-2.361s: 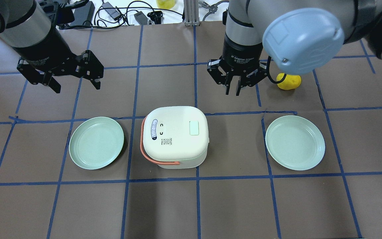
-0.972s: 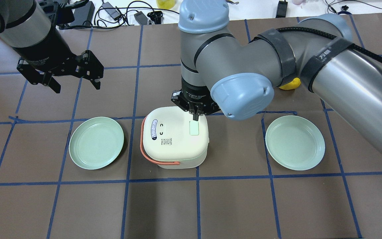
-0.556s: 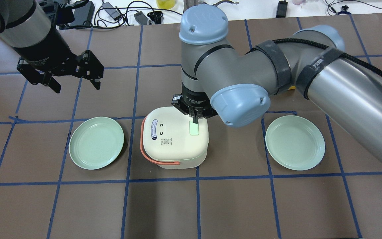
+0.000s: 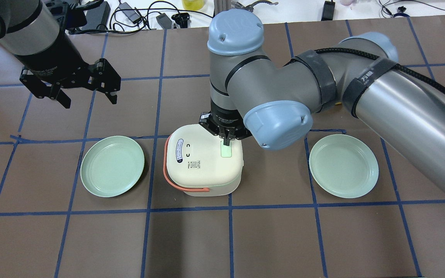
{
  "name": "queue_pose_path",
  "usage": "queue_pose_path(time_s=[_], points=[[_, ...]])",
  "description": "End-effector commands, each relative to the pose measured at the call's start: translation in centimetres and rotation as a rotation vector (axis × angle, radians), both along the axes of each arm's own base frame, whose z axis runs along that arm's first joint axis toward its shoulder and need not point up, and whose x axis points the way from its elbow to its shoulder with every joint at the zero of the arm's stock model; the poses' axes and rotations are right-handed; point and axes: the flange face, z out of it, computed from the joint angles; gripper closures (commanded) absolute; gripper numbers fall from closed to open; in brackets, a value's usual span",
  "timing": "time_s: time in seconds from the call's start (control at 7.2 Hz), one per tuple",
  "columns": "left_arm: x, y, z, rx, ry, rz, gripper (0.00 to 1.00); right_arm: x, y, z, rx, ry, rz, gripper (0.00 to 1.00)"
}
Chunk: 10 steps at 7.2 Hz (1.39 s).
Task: Press rice cooker button
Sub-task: 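Press down on the rice cooker's green lid button with the right gripper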
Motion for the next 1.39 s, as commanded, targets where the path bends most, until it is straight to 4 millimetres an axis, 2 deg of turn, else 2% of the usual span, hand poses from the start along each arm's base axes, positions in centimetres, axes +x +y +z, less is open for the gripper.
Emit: queue_pose_path(time_s=[0.0, 0.42, 0.83, 1.25], points=[[0.0, 0.0, 0.0, 0.0, 0.0, 0.001, 0.0, 0.0, 0.1, -0.2, 0.004, 0.001, 0.002, 1.0], [0.0, 0.0, 0.1, -0.002, 0.0, 0.001, 0.0, 0.0, 0.0, -0.3, 0.007, 0.002, 0.002, 1.0], [0.0, 0.0, 0.0, 0.0, 0.0, 0.001, 0.0, 0.2, -0.4, -1.3, 0.018, 0.007, 0.002, 1.0], [0.0, 0.0, 0.0, 0.0, 0.0, 0.001, 0.0, 0.3, -0.2, -1.2, 0.017, 0.007, 0.003, 1.0]])
